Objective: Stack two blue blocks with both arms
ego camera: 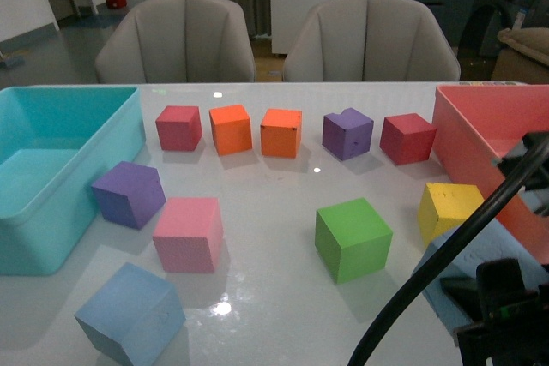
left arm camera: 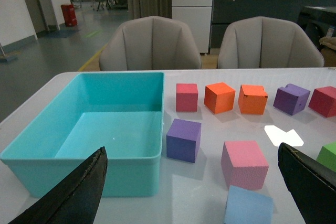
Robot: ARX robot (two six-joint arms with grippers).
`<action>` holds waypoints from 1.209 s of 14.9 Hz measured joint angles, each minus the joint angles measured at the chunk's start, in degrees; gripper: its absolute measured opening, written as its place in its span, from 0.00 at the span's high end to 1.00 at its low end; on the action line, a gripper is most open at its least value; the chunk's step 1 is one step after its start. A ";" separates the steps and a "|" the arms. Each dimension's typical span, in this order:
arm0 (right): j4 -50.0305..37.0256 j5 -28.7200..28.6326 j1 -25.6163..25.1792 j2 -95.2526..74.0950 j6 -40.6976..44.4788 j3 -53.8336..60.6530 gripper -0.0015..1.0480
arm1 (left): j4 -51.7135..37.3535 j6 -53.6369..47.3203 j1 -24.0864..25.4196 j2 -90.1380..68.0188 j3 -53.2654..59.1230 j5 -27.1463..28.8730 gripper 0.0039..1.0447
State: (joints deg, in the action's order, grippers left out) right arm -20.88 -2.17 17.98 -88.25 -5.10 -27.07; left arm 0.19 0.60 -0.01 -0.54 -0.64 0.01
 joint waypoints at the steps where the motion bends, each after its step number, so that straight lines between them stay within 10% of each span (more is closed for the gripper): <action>1: 1.29 0.48 0.02 0.70 0.66 -2.08 0.55 | 0.00 0.00 0.00 0.00 0.00 0.00 0.06; 18: 25.29 -5.01 7.08 -48.09 4.35 -70.14 0.56 | 0.00 0.00 0.00 0.00 0.00 0.00 0.06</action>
State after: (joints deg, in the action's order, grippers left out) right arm 4.40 -7.18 25.06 -136.33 -0.75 -97.21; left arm 0.19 0.60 -0.01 -0.54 -0.64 0.01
